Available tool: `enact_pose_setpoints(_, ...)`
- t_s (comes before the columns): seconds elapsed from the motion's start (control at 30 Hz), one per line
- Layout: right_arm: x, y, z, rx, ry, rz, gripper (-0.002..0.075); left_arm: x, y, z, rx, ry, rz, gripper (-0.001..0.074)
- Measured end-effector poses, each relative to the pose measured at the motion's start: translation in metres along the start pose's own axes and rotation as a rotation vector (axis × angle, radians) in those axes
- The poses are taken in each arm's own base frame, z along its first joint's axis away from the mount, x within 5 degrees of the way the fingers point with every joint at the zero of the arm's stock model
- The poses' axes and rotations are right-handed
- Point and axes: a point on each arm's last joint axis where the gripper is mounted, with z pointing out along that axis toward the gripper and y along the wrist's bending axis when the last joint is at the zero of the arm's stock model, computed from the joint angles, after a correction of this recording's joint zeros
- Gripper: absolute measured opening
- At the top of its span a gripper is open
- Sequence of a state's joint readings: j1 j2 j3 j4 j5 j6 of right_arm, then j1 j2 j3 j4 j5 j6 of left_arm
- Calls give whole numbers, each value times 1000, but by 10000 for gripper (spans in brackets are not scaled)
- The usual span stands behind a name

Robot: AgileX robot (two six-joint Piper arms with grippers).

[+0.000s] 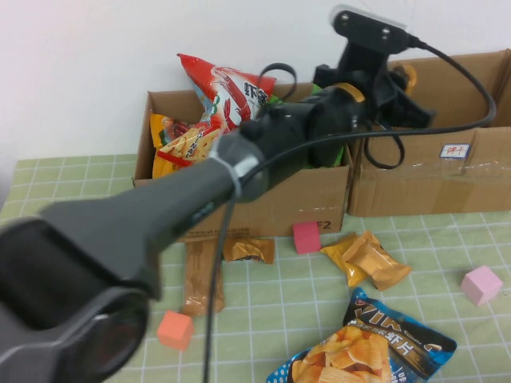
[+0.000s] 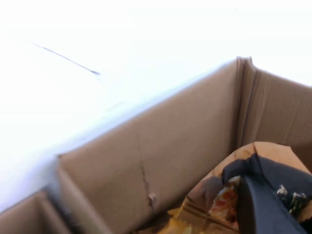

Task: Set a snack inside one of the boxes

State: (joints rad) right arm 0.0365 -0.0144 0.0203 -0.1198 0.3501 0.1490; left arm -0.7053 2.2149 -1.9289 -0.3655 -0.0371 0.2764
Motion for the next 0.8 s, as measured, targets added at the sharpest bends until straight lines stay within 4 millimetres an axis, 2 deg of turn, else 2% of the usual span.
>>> enact_pose_setpoints(0.1, 0, 0, 0, 0, 0, 0, -2, 10, 1, 25, 24, 41, 4, 115)
enact_pose_setpoints(0.23, 0, 0, 0, 0, 0, 0, -2, 31, 11, 48, 48, 130, -17, 381)
enact_pose_setpoints(0.3, 0, 0, 0, 0, 0, 0, -2, 37, 17, 53, 58, 172, -52, 503)
enact_pose_setpoints(0.33, 0, 0, 0, 0, 0, 0, -2, 34, 19, 52, 64, 184, -57, 542)
enact_pose_setpoints(0.4, 0, 0, 0, 0, 0, 0, -2, 28, 25, 49, 75, 218, -61, 568)
enact_pose_setpoints(0.47, 0, 0, 0, 0, 0, 0, -2, 17, 30, 43, 81, 239, -46, 533)
enact_pose_setpoints(0.5, 0, 0, 0, 0, 0, 0, -2, 9, 33, 38, 81, 253, -28, 483)
enact_pose_setpoints(0.57, 0, 0, 0, 0, 0, 0, -2, -10, 37, 25, 73, 277, 26, 342)
enact_pose_setpoints(0.6, 0, 0, 0, 0, 0, 0, -2, -21, 42, 15, 61, 298, 62, 224)
enact_pose_setpoints(0.67, 0, 0, 0, 0, 0, 0, -2, -44, 44, -3, 45, 318, 125, 108)
enact_pose_setpoints(0.73, 0, 0, 0, 0, 0, 0, -2, -71, 43, -28, 31, 340, 201, 46)
enact_pose_setpoints(0.8, 0, 0, 0, 0, 0, 0, -2, -85, 42, -46, 29, 381, 250, 27)
